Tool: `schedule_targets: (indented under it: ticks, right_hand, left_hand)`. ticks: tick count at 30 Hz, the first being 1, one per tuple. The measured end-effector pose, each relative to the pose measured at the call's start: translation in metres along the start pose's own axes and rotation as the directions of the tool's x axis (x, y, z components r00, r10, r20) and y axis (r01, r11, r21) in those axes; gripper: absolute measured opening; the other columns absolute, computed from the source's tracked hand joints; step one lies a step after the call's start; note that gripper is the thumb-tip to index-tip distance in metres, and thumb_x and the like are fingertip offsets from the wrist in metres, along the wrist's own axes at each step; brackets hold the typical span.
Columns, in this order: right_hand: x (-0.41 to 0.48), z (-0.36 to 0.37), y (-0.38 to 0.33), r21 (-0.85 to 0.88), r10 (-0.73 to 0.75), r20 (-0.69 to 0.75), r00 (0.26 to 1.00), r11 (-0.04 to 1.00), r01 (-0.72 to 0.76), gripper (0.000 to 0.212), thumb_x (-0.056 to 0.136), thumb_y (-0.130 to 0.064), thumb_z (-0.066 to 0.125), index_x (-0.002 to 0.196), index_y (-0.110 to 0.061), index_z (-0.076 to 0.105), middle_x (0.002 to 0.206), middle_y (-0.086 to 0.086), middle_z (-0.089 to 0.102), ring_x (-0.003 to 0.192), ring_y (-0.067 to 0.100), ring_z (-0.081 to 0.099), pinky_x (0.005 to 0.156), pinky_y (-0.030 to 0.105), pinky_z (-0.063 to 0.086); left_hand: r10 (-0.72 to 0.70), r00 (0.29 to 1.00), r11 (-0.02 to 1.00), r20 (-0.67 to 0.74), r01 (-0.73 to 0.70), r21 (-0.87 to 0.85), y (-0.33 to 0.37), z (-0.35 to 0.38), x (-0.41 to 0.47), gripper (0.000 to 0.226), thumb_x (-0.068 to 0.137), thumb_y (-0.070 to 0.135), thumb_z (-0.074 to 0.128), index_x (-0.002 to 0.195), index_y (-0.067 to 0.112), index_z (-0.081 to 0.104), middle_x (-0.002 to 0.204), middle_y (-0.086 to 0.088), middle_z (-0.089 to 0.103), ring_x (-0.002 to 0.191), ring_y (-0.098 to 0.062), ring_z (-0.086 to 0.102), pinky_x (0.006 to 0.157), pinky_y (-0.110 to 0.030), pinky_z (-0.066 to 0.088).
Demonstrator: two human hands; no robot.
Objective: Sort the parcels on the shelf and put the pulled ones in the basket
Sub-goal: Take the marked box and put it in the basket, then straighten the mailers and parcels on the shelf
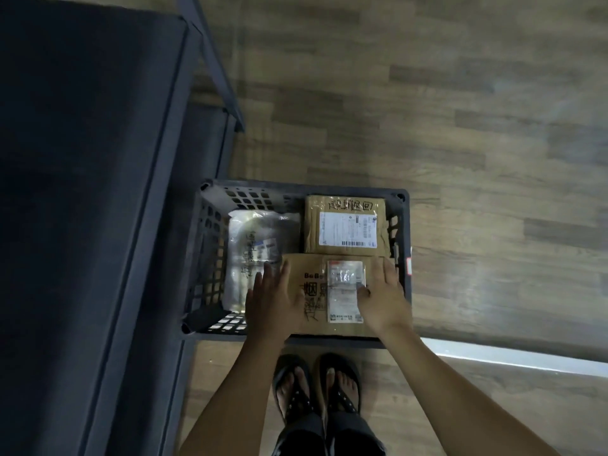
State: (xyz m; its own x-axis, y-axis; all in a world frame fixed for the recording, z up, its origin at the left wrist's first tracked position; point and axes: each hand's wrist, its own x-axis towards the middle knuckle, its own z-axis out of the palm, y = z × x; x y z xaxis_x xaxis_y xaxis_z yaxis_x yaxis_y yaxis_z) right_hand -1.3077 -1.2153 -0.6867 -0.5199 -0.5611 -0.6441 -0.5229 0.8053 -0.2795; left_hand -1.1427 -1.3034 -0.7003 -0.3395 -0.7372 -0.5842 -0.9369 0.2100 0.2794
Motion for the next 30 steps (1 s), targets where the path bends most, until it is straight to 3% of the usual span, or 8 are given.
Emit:
schedule_targets:
  ticks: [7, 10, 14, 20, 24, 30]
  right_hand:
    - [-0.073, -0.07, -0.085, -0.008, -0.218, 0.006, 0.976, 0.976, 0.218, 0.065, 0.099, -0.033, 0.037, 0.152, -0.029, 0.001, 0.161, -0.005, -0.005, 0.148, 0.023, 0.007, 0.118, 0.045, 0.019]
    - [-0.112, -0.101, -0.142, -0.03, -0.354, -0.007, 0.935, 0.935, 0.354, 0.064, 0.099, -0.032, 0.035, 0.153, -0.028, 0.002, 0.161, -0.005, -0.003, 0.147, 0.022, 0.014, 0.112, 0.043, 0.031]
    - [-0.18, -0.145, -0.232, -0.09, -0.545, -0.028, 0.838, 0.836, 0.541, 0.063, 0.099, -0.033, 0.035, 0.152, -0.03, 0.002, 0.16, -0.01, -0.005, 0.147, 0.02, 0.014, 0.112, 0.041, 0.032]
    - [-0.284, -0.179, -0.326, -0.227, -0.798, 0.059, 0.6, 0.574, 0.787, 0.062, 0.1, -0.04, 0.033, 0.153, -0.028, 0.002, 0.161, -0.008, -0.002, 0.147, 0.018, 0.014, 0.112, 0.04, 0.029]
    - [-0.352, -0.192, -0.358, -0.262, -0.873, 0.125, 0.472, 0.429, 0.864, 0.063, 0.1, -0.039, 0.034, 0.153, -0.027, 0.001, 0.161, -0.007, -0.003, 0.147, 0.018, 0.014, 0.112, 0.041, 0.028]
    - [-0.412, -0.204, -0.364, -0.294, -0.908, 0.188, 0.375, 0.312, 0.903, 0.064, 0.1, -0.037, 0.035, 0.153, -0.027, 0.0, 0.161, -0.008, -0.003, 0.148, 0.016, 0.007, 0.115, 0.041, 0.021]
  left_hand:
    - [-0.119, 0.986, 0.986, -0.114, 0.104, -0.133, 0.002, -0.119, -0.073, 0.067, 0.095, 0.052, 0.035, 0.151, 0.038, 0.001, 0.162, 0.0, -0.005, 0.149, -0.02, 0.0, 0.121, -0.04, 0.007]
    - [-0.189, 0.962, 0.972, -0.194, 0.155, -0.178, -0.003, -0.18, -0.115, 0.068, 0.095, 0.052, 0.033, 0.151, 0.035, -0.001, 0.161, 0.001, -0.006, 0.149, -0.021, -0.003, 0.121, -0.041, 0.008]
    - [-0.257, 0.908, 0.941, -0.33, 0.158, -0.298, -0.011, -0.268, -0.182, 0.067, 0.095, 0.05, 0.035, 0.151, 0.035, 0.002, 0.161, 0.002, -0.003, 0.148, -0.021, 0.004, 0.119, -0.042, 0.017]
    - [-0.347, 0.828, 0.91, -0.441, 0.183, -0.371, -0.035, -0.356, -0.277, 0.065, 0.097, 0.046, 0.035, 0.152, 0.036, 0.001, 0.161, 0.002, -0.003, 0.149, -0.022, 0.004, 0.117, -0.043, 0.019]
    - [-0.433, 0.748, 0.878, -0.504, 0.222, -0.425, -0.057, -0.391, -0.343, 0.065, 0.096, 0.047, 0.035, 0.152, 0.036, 0.002, 0.162, 0.001, -0.002, 0.149, -0.021, 0.003, 0.119, -0.04, 0.016]
    - [-0.513, 0.667, 0.847, -0.541, 0.289, -0.446, -0.075, -0.415, -0.408, 0.065, 0.097, 0.046, 0.035, 0.152, 0.035, 0.002, 0.162, 0.0, 0.0, 0.149, -0.024, 0.003, 0.118, -0.042, 0.019]
